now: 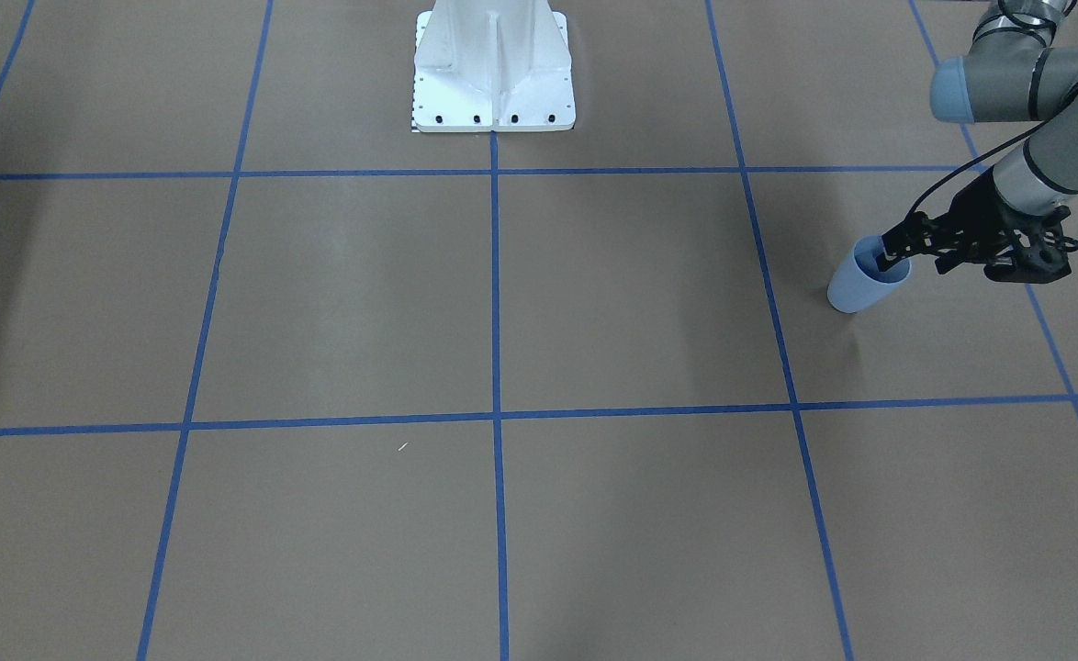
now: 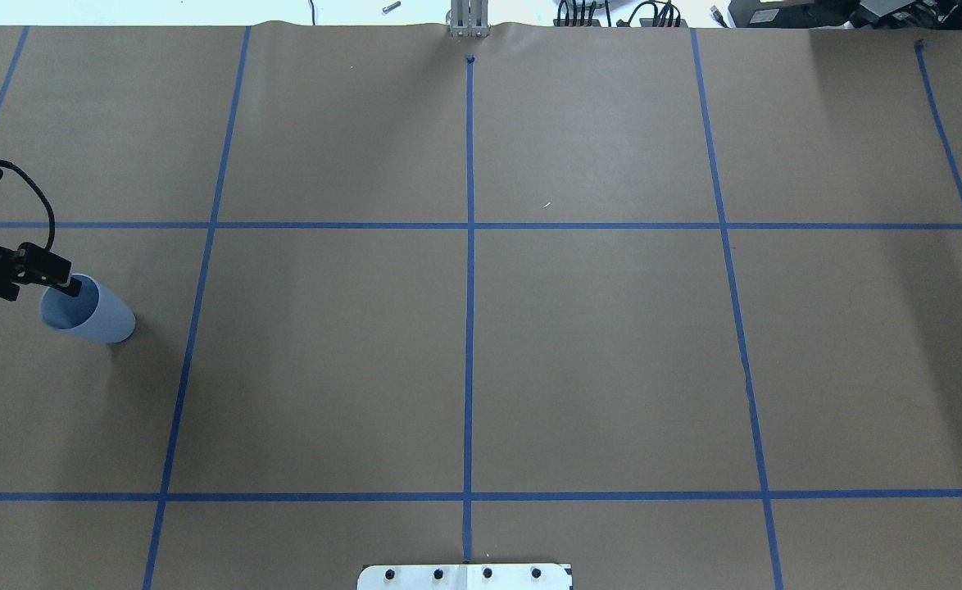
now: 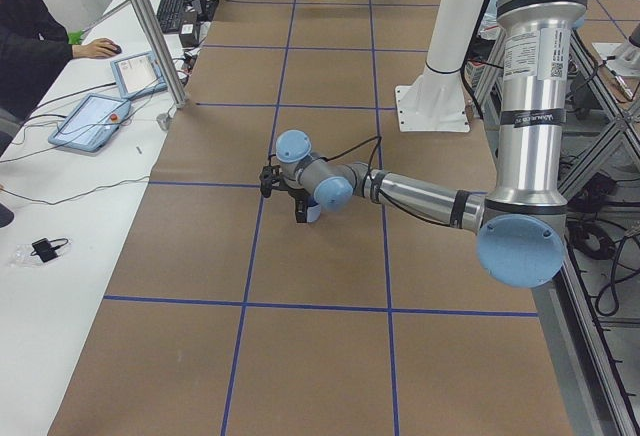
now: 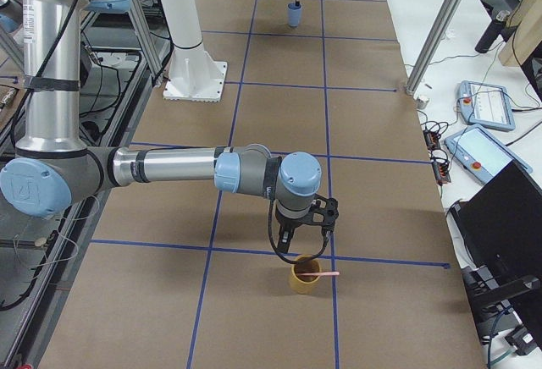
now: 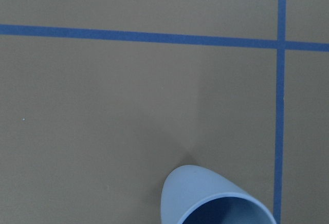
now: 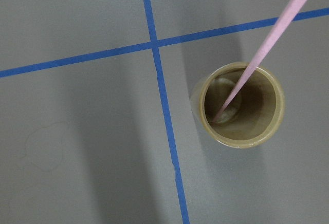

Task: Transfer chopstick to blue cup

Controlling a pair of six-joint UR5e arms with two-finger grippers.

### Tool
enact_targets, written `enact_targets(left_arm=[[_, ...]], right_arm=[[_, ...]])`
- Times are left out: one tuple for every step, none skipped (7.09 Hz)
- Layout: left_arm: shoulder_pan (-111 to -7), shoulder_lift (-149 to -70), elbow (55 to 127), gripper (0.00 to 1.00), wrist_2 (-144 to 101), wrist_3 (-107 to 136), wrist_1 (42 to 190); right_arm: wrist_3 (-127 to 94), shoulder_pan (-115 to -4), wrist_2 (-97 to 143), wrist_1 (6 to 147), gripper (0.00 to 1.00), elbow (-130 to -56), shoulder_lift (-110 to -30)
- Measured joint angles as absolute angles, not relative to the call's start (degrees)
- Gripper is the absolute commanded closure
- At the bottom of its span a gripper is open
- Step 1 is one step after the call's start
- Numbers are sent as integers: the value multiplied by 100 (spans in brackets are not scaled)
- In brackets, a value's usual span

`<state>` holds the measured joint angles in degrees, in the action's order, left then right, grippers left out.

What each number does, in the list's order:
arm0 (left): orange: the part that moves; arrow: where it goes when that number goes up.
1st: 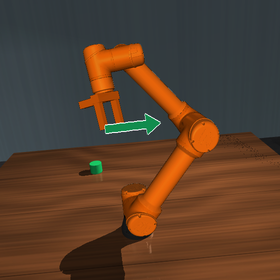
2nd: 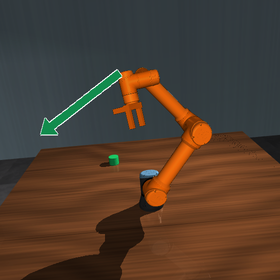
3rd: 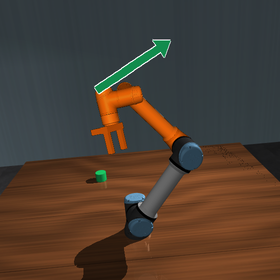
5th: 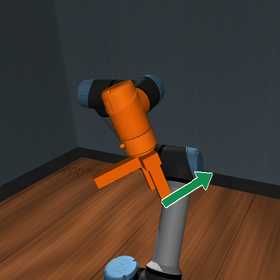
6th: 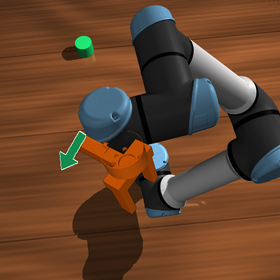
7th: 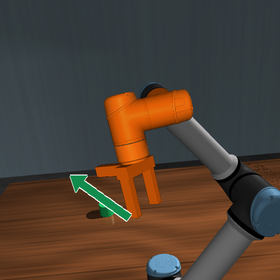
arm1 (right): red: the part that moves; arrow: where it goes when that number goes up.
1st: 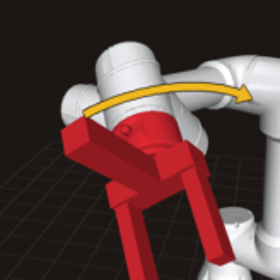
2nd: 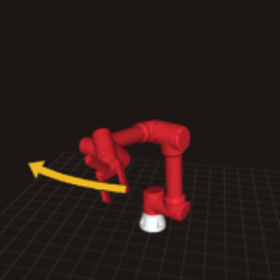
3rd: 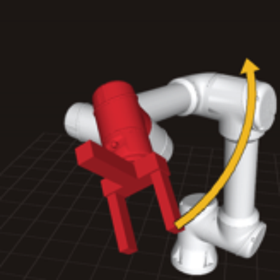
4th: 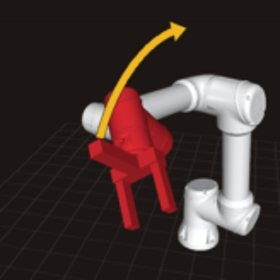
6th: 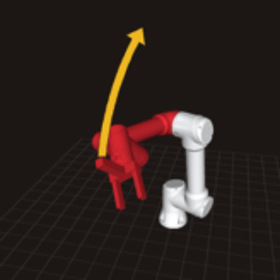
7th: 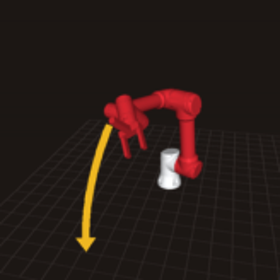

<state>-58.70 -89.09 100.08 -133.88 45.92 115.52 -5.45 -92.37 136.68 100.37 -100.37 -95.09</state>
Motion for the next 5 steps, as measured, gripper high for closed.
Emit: enact_targets(left_arm=[[-5826,-8918,9971,79,-13355,4595,11551],[-5790,-8925,9961,100,-13340,4606,11551],[-5760,-8928,9968,100,-13336,4614,11555],[-5739,-8929,9982,100,-13334,4626,11555],[-5736,-8929,10004,100,-13349,4640,11548]], right_arm=[[-545,-9237,13667,10037,0,-10035,-9509],[-545,-9237,13667,10037,0,-10033,-9509],[-545,-9237,13665,10037,0,-10034,-9510],[-545,-9237,13657,10037,0,-10036,-9510],[-543,-9237,13648,10037,0,-10039,-9509]])
